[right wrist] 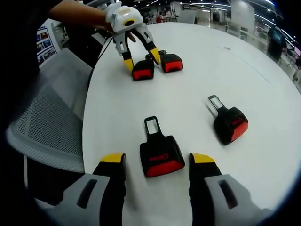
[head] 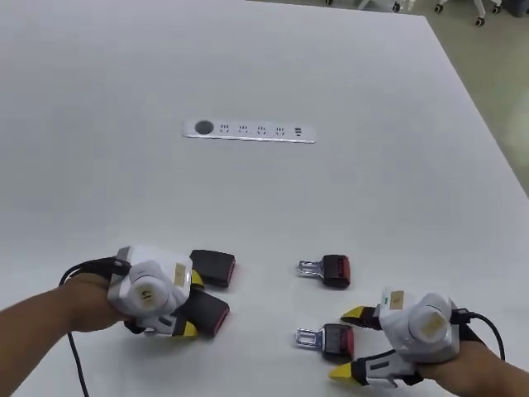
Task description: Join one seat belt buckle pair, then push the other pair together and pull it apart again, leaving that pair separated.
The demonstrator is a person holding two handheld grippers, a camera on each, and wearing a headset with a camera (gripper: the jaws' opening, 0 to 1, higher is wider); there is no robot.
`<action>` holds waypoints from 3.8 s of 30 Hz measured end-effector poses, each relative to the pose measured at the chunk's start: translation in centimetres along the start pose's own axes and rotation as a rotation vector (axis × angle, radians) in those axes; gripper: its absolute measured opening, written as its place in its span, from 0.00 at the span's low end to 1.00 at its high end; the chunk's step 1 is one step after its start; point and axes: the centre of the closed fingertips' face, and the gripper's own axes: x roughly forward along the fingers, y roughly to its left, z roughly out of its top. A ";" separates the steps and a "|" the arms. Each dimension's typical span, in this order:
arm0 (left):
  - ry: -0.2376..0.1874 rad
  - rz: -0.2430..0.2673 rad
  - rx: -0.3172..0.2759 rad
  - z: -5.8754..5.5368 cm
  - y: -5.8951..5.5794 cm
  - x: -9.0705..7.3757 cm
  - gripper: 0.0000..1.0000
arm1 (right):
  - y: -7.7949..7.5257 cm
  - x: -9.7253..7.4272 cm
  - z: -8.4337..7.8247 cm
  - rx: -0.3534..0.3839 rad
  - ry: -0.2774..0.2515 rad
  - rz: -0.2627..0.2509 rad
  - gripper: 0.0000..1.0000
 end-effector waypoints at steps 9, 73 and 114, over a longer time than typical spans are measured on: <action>-0.001 0.042 -0.060 -0.2 0.0 -0.4 0.33 | -0.5 0.2 0.0 -0.020 0.011 0.001 0.47; 0.056 -0.055 -0.078 0.1 -3.2 0.0 0.33 | 0.5 4.4 4.8 -0.178 0.116 0.055 0.34; -0.005 -0.059 -0.076 0.2 -3.2 -0.1 0.33 | 2.2 7.2 8.9 -0.265 -0.024 0.073 0.35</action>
